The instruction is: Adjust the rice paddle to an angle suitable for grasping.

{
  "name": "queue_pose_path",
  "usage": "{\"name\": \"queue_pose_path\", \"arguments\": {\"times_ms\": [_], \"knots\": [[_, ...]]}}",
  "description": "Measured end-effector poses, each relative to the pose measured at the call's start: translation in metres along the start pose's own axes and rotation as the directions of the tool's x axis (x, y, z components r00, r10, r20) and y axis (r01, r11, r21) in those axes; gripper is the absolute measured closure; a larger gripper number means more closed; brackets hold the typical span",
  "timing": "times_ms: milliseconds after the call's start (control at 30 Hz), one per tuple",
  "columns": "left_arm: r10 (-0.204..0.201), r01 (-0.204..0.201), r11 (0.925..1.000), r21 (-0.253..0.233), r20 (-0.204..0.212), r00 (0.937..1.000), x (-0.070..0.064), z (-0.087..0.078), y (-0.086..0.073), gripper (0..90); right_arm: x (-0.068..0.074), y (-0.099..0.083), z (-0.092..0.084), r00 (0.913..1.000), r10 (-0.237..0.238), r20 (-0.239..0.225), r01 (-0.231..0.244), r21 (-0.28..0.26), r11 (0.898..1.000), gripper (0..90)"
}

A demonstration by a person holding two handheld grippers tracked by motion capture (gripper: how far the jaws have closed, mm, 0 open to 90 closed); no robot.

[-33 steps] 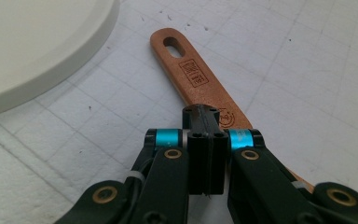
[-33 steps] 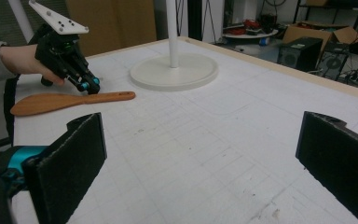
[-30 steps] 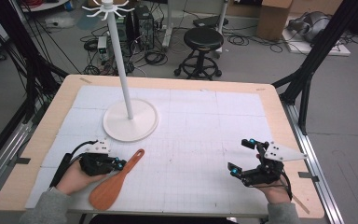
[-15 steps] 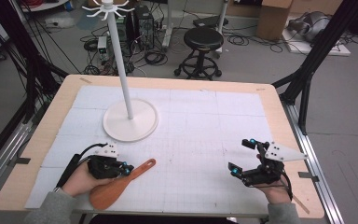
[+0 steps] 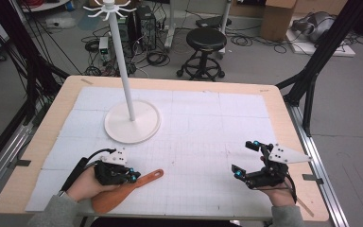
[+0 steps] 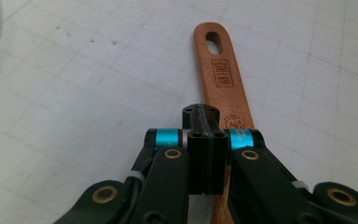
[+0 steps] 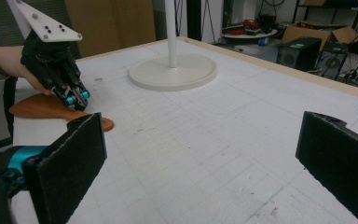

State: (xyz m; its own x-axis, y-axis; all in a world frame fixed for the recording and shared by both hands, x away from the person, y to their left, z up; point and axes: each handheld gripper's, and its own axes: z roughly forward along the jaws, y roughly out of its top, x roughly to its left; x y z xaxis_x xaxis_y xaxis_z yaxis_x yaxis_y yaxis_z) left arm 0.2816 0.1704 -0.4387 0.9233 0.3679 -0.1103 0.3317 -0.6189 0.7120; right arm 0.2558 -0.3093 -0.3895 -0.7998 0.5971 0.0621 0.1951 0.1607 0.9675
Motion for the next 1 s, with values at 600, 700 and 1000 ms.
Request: {"name": "queue_pose_path", "arguments": {"times_ms": [600,700,1000], "knots": [[-0.022,0.024,0.9944,-0.103,0.016,0.9996,-0.005,-0.013,0.010,71.7,-0.001,0.000,-0.002,1.0000,0.005,0.002,-0.005,-0.003,1.000,0.1],[-0.003,0.006,0.9931,-0.117,0.021,0.9998,-0.009,-0.015,0.013,60.8,0.000,0.000,-0.002,1.0000,0.006,0.002,-0.006,-0.003,1.000,0.1],[0.027,-0.028,0.9978,-0.059,-0.024,0.9993,-0.015,-0.006,0.016,17.4,-0.001,0.000,-0.002,1.0000,0.005,0.002,-0.005,-0.002,1.000,0.1]]}}
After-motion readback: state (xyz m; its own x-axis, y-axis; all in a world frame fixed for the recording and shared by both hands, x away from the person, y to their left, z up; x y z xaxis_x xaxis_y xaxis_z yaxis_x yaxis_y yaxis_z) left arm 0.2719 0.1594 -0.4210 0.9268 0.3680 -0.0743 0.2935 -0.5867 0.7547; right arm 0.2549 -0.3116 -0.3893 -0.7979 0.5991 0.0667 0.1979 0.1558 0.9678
